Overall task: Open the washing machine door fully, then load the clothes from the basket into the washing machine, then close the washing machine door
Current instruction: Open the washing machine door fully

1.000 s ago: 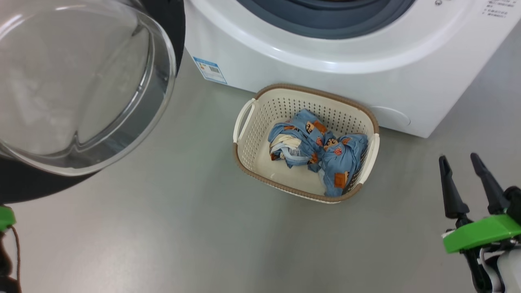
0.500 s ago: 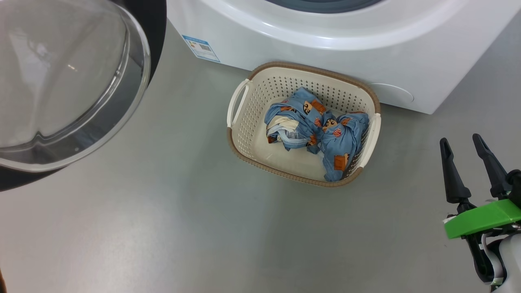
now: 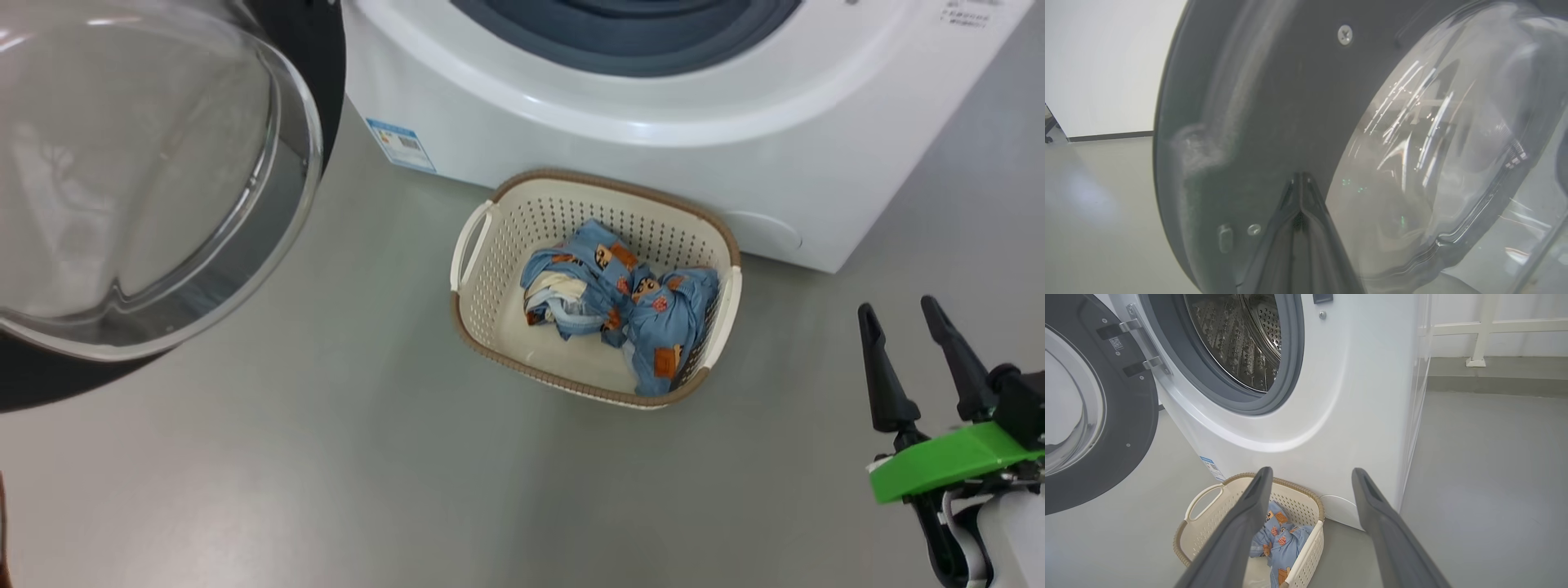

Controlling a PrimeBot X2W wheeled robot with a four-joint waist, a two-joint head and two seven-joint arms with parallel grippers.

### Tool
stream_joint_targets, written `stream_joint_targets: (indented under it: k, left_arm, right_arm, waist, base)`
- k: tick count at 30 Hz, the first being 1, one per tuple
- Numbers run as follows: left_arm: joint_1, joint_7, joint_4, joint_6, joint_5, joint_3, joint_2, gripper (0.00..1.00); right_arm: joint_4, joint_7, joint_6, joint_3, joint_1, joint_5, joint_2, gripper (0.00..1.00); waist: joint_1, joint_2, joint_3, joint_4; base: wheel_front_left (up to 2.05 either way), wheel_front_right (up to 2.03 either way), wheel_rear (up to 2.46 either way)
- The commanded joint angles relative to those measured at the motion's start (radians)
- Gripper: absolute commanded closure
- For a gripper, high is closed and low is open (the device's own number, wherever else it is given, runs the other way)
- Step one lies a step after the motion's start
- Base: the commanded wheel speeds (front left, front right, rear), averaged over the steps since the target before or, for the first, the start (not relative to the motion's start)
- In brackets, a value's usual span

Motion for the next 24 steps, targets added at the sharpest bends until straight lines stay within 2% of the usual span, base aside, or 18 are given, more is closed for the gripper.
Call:
stream_joint_targets:
  k: [1,6,8,9,10,11,12,16,24]
  left_arm:
    - [0.041,-0.006,-0.036,0.001,0.000,0.005,0.058,1.00]
    - [0.124,-0.006,-0.106,0.001,-0.015,-0.050,0.044,1.00]
    - [0.157,-0.006,-0.134,0.001,-0.023,-0.070,0.037,0.69]
    - [0.175,-0.006,-0.148,0.001,-0.026,-0.080,0.033,0.51]
    - [0.191,-0.006,-0.161,0.001,-0.029,-0.087,0.031,0.22]
    - [0.208,-0.006,-0.175,0.001,-0.034,-0.095,0.026,0.04]
    - [0.227,-0.006,-0.191,0.001,-0.037,-0.106,0.018,0.00]
    - [0.303,-0.006,-0.260,0.001,-0.076,-0.173,-0.016,0.00]
    - [0.412,-0.006,-0.372,0.001,-0.177,-0.336,-0.027,0.00]
  right_arm:
    - [-0.017,-0.009,0.005,0.025,0.021,0.004,0.000,0.00]
    - [-0.017,-0.009,0.005,0.024,0.053,0.014,0.017,0.00]
    - [-0.016,-0.009,0.005,0.024,0.066,0.018,0.024,0.00]
    - [-0.016,-0.009,0.005,0.024,0.073,0.020,0.026,0.00]
    - [-0.016,-0.009,0.005,0.023,0.079,0.022,0.029,0.00]
    - [-0.017,-0.009,0.005,0.022,0.086,0.024,0.031,0.00]
    - [-0.017,-0.009,0.005,0.021,0.093,0.025,0.033,0.00]
    - [-0.020,-0.009,0.005,0.020,0.115,0.032,0.040,0.00]
    - [-0.032,-0.009,0.005,0.016,0.146,0.038,0.046,0.00]
  waist:
    - [0.0000,-0.0001,-0.041,-0.004]
    - [0.0000,-0.0001,-0.100,-0.001]
    - [0.0000,-0.0001,-0.122,0.000]
    - [0.0000,-0.0001,-0.134,0.001]
    - [0.0000,-0.0001,-0.145,0.001]
    - [0.0000,-0.0001,-0.156,0.000]
    - [0.0000,-0.0001,-0.167,0.000]
    - [0.0000,-0.0001,-0.204,-0.009]
    - [0.0000,-0.0001,-0.240,-0.043]
  base:
    - [0.00,0.00,0.00]
    - [0.00,0.00,0.00]
    - [0.00,0.00,0.00]
    - [0.00,0.00,0.00]
    - [0.00,0.00,0.00]
    - [0.00,0.00,0.00]
    - [0.00,0.00,0.00]
    - [0.00,0.00,0.00]
    - [0.00,0.00,0.00]
